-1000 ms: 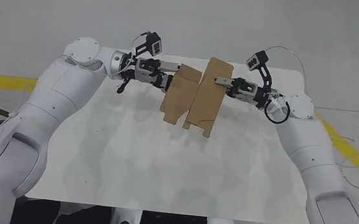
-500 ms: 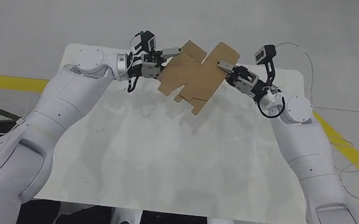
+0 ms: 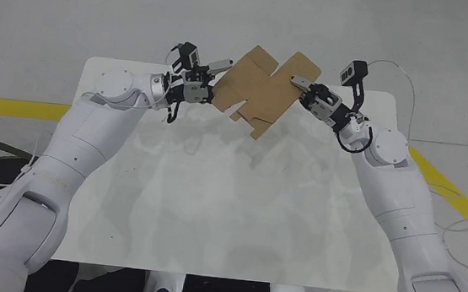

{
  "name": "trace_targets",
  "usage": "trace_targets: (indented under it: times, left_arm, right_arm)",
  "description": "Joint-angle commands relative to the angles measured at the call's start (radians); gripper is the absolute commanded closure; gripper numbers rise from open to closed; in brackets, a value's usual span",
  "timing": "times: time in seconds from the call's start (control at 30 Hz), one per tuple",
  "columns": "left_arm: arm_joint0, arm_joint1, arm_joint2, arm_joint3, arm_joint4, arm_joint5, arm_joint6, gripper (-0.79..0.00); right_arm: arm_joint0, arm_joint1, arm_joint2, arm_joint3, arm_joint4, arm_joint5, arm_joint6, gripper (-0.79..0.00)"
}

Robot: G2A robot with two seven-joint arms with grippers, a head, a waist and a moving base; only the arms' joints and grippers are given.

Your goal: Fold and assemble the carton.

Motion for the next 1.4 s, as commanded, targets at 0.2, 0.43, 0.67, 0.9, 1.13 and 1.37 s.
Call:
trace_targets:
  times: [0.2,0.43,0.67,0.9,1.13,1.37]
  left_arm:
    - [0.020,-0.003,-0.024,-0.030,0.033,0.019,-0.009,-0.422]
    - [0.027,-0.010,-0.038,-0.039,0.062,0.022,-0.014,0.000]
    - [0.029,-0.018,-0.049,-0.031,0.093,0.023,-0.006,0.000]
    - [0.031,-0.023,-0.061,-0.025,0.126,0.033,-0.005,0.000]
    - [0.019,-0.026,-0.087,-0.006,0.138,0.036,-0.018,0.000]
    - [-0.013,-0.023,-0.117,0.027,0.161,0.011,-0.114,0.000]
  right_arm:
    - [-0.006,-0.006,0.009,-0.003,-0.020,-0.021,-0.035,0.000]
    - [-0.011,-0.010,0.012,-0.008,-0.030,-0.017,-0.036,0.000]
    - [-0.011,-0.014,0.017,-0.006,-0.041,-0.017,-0.035,0.000]
    - [-0.011,-0.017,0.025,-0.011,-0.057,-0.017,-0.030,-0.031]
    - [-0.023,-0.013,0.055,-0.016,-0.031,-0.049,0.020,-0.785]
    - [-0.020,-0.010,0.089,0.040,0.067,-0.102,0.197,-0.785]
